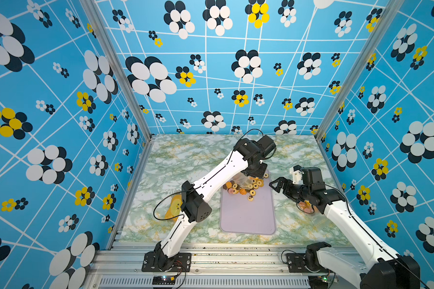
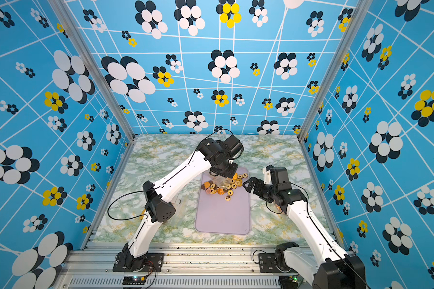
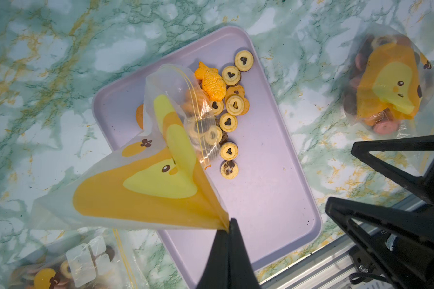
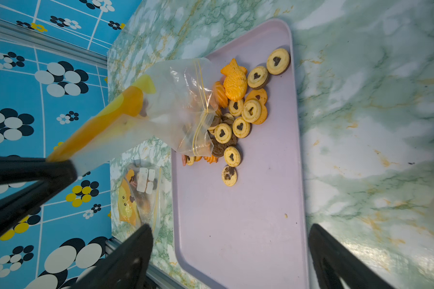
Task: Pour cookies out of the ziploc bag
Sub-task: 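Pour the cookies out of the ziploc bag onto the tray.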
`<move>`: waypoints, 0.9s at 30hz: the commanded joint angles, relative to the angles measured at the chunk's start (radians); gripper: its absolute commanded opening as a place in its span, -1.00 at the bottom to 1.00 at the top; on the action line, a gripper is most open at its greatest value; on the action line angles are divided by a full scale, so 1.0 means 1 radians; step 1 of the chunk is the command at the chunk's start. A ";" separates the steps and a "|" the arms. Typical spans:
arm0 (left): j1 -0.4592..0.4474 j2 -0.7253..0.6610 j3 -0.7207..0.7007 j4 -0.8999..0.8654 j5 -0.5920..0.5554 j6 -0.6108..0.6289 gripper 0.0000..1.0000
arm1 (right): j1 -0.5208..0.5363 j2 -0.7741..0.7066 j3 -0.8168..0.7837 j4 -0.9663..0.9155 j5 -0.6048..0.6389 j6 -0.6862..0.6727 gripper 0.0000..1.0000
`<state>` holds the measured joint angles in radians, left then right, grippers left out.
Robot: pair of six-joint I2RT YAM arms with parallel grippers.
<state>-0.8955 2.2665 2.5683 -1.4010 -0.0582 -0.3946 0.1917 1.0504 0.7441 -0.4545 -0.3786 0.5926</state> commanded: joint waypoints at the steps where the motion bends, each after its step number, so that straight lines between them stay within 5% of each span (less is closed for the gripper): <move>1: 0.001 -0.023 0.119 -0.106 -0.056 0.024 -1.00 | -0.006 -0.012 -0.023 -0.009 -0.002 -0.017 0.98; 12: 0.011 -0.135 0.148 -0.221 -0.118 0.037 -1.00 | -0.006 -0.038 -0.042 0.000 -0.012 -0.009 0.98; 27: -0.042 0.047 0.147 -0.191 -0.134 0.071 -1.00 | -0.006 -0.029 -0.040 -0.004 -0.014 -0.014 0.98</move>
<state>-0.9344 2.3016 2.7037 -1.5894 -0.1806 -0.3443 0.1909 1.0248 0.7132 -0.4549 -0.3824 0.5900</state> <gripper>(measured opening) 0.047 0.991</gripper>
